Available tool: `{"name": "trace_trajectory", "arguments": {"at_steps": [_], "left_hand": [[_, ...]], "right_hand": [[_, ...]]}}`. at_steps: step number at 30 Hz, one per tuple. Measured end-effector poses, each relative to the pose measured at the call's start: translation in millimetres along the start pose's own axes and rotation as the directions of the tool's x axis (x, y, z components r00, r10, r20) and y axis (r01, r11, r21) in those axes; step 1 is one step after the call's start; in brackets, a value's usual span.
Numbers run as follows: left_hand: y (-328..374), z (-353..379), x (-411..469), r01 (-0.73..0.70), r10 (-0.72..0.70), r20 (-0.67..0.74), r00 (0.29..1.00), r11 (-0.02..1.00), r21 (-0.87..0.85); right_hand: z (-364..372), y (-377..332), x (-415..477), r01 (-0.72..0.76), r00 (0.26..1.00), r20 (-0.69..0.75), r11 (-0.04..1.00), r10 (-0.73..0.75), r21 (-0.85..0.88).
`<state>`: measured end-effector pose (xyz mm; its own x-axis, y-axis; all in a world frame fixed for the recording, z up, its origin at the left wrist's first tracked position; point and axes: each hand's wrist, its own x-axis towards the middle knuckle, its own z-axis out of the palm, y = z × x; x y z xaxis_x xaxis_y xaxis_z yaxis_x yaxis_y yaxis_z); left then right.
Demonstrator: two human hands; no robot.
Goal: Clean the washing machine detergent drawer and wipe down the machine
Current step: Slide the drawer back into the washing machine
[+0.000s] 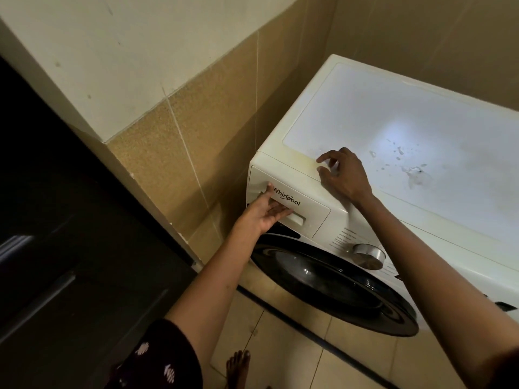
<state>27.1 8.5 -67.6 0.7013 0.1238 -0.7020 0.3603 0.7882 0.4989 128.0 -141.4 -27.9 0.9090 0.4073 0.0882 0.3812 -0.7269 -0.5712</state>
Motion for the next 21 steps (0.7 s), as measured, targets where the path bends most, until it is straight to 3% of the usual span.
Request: {"name": "trace_trajectory", "arguments": {"at_steps": [8,12,21], "left_hand": [[-27,-54,-34,0.000,0.000,-0.012,1.000,1.000,0.015],[-47,-84,-61,-0.032,0.028,-0.055,0.998,0.996,-0.081],[-49,-86,-66,-0.050,0.039,-0.098,0.994,0.993,-0.107]], "right_hand": [[0,-6,-3,-0.006,1.000,0.027,0.995,0.009,-0.097],[8,-12,-11,0.008,1.000,-0.015,0.985,-0.010,-0.173],[9,-19,-16,-0.007,0.999,-0.040,0.977,-0.002,-0.215]]}}
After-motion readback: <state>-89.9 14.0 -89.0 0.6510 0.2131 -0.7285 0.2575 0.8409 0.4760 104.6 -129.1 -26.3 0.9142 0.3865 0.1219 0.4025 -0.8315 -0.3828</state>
